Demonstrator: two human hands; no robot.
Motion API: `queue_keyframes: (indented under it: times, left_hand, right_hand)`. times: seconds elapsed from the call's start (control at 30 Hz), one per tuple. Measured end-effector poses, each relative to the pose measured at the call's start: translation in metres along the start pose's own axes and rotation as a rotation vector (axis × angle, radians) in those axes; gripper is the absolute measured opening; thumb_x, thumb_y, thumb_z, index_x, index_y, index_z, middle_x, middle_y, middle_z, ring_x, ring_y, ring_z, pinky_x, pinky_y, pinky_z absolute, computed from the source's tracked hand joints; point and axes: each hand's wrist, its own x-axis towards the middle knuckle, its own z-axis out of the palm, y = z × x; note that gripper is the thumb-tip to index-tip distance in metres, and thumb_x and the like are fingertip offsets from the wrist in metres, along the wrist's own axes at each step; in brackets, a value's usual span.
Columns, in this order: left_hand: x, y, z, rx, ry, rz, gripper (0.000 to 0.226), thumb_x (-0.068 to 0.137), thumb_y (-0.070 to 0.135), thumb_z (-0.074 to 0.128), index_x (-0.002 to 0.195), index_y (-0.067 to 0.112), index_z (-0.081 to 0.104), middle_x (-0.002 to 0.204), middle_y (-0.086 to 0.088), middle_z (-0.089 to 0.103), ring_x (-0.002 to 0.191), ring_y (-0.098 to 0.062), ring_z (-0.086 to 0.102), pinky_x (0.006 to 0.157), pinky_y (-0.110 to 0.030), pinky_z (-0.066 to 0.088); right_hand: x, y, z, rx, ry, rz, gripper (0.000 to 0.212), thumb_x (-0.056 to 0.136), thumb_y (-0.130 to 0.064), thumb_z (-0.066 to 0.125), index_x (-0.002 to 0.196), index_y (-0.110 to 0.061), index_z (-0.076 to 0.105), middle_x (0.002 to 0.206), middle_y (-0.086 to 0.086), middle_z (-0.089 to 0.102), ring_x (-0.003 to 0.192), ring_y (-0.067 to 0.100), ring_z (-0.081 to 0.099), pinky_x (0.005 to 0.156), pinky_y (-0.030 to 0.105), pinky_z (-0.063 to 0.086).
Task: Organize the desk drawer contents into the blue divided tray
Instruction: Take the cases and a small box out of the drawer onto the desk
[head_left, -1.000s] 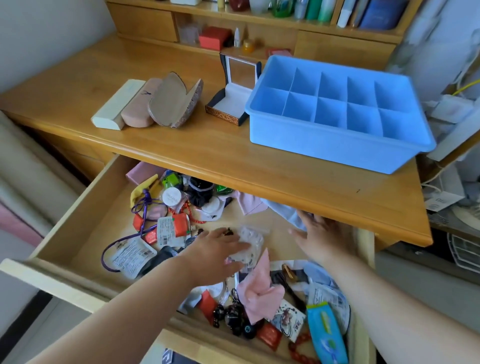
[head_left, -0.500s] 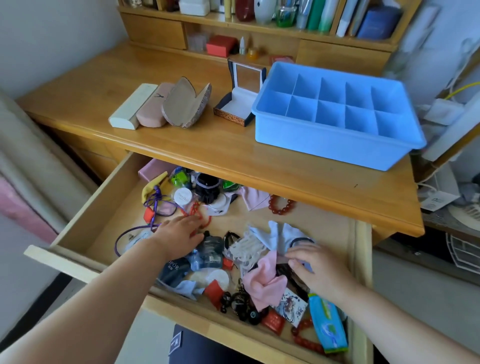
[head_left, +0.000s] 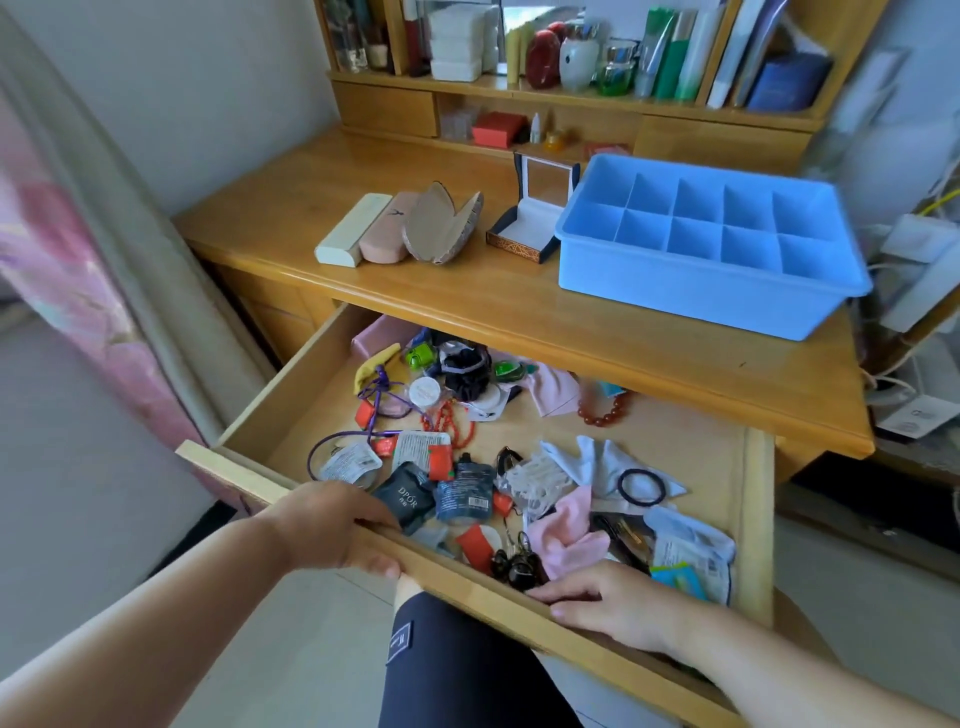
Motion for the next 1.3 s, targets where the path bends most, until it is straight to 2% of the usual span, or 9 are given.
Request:
queue_keyframes:
  times: [0.17, 0.37, 0.47, 0.67, 0.73, 0.87, 0.97, 1.1, 1.3]
  left_hand:
    - [-0.027, -0.003, 0.012, 0.0, 0.04, 0.045, 0.09, 0.043, 0.1, 0.037, 0.11, 0.045, 0.059, 0.089, 0.027, 0.061, 0.084, 0.001, 0.056, 0.078, -0.013, 0.041]
    - [-0.044, -0.008, 0.03, -0.016, 0.09, 0.049, 0.086, 0.046, 0.098, 0.039, 0.111, 0.046, 0.057, 0.096, 0.023, 0.065, 0.091, -0.001, 0.059, 0.082, -0.018, 0.044]
    - [-0.042, -0.012, 0.034, -0.037, 0.064, 0.032, 0.085, 0.044, 0.098, 0.043, 0.11, 0.046, 0.058, 0.095, 0.024, 0.065, 0.089, 0.001, 0.058, 0.081, -0.016, 0.044]
    - [-0.024, -0.024, 0.038, -0.128, -0.038, -0.012, 0.074, 0.046, 0.097, 0.043, 0.102, 0.05, 0.061, 0.087, 0.031, 0.062, 0.084, 0.008, 0.056, 0.079, -0.012, 0.045]
    - [-0.013, -0.029, 0.038, -0.179, -0.028, -0.05, 0.057, 0.056, 0.091, 0.044, 0.088, 0.048, 0.063, 0.082, 0.028, 0.062, 0.08, 0.007, 0.057, 0.078, -0.017, 0.048]
    - [0.013, -0.033, 0.039, -0.189, 0.149, -0.149, 0.039, 0.084, 0.064, 0.048, 0.074, 0.027, 0.059, 0.071, 0.009, 0.061, 0.067, -0.004, 0.054, 0.067, -0.026, 0.047]
    - [0.026, -0.034, 0.039, -0.225, 0.327, -0.178, 0.033, 0.089, 0.048, 0.053, 0.074, 0.02, 0.059, 0.066, 0.005, 0.059, 0.063, -0.01, 0.054, 0.062, -0.029, 0.044]
    - [0.028, -0.035, 0.04, -0.359, 0.47, -0.18, 0.025, 0.086, 0.04, 0.062, 0.07, 0.022, 0.06, 0.06, 0.007, 0.057, 0.058, -0.006, 0.052, 0.056, -0.027, 0.042]
    - [0.025, -0.034, 0.038, -0.386, 0.482, -0.23, 0.013, 0.085, 0.039, 0.063, 0.075, 0.032, 0.059, 0.063, 0.013, 0.056, 0.062, -0.002, 0.052, 0.06, -0.029, 0.046]
  right_hand:
    - [-0.005, -0.003, 0.019, 0.008, -0.022, -0.05, 0.026, 0.09, -0.037, 0.061, 0.112, -0.05, 0.062, 0.124, -0.017, 0.055, 0.114, -0.012, 0.04, 0.084, -0.003, 0.027]
    - [-0.001, -0.003, 0.036, -0.045, -0.091, -0.075, 0.03, 0.09, -0.038, 0.059, 0.119, -0.046, 0.061, 0.138, -0.001, 0.044, 0.13, 0.003, 0.03, 0.103, 0.016, 0.025]
    - [0.007, -0.012, 0.026, -0.018, -0.118, -0.023, 0.029, 0.09, -0.035, 0.059, 0.117, -0.041, 0.064, 0.128, -0.007, 0.058, 0.119, -0.001, 0.047, 0.101, 0.014, 0.033]
    - [0.037, -0.01, -0.048, 0.114, 0.241, 0.046, 0.025, 0.093, -0.017, 0.057, 0.116, -0.022, 0.066, 0.117, -0.004, 0.066, 0.105, 0.003, 0.06, 0.094, 0.021, 0.045]
    - [0.044, -0.004, -0.071, -0.013, 0.434, 0.077, 0.027, 0.093, -0.02, 0.056, 0.119, -0.021, 0.066, 0.116, -0.005, 0.065, 0.098, 0.001, 0.058, 0.084, 0.017, 0.044]
    - [0.056, 0.018, -0.11, -0.525, 0.775, 0.161, 0.047, 0.091, -0.022, 0.056, 0.137, -0.017, 0.048, 0.141, 0.004, 0.048, 0.126, 0.023, 0.047, 0.102, 0.032, 0.036]
    - [0.065, 0.04, -0.126, -0.689, 0.741, 0.383, 0.067, 0.09, -0.03, 0.056, 0.148, -0.02, 0.024, 0.144, 0.01, 0.043, 0.128, 0.03, 0.045, 0.103, 0.038, 0.037]
    - [0.07, 0.071, -0.138, -0.621, 0.735, 0.655, 0.077, 0.086, -0.043, 0.057, 0.147, -0.015, 0.02, 0.148, 0.01, 0.037, 0.133, 0.031, 0.039, 0.109, 0.043, 0.033]
    - [0.052, 0.079, -0.135, -0.62, 0.844, 0.455, 0.077, 0.075, -0.038, 0.074, 0.14, -0.022, 0.038, 0.135, 0.011, 0.05, 0.118, 0.036, 0.052, 0.093, 0.04, 0.044]
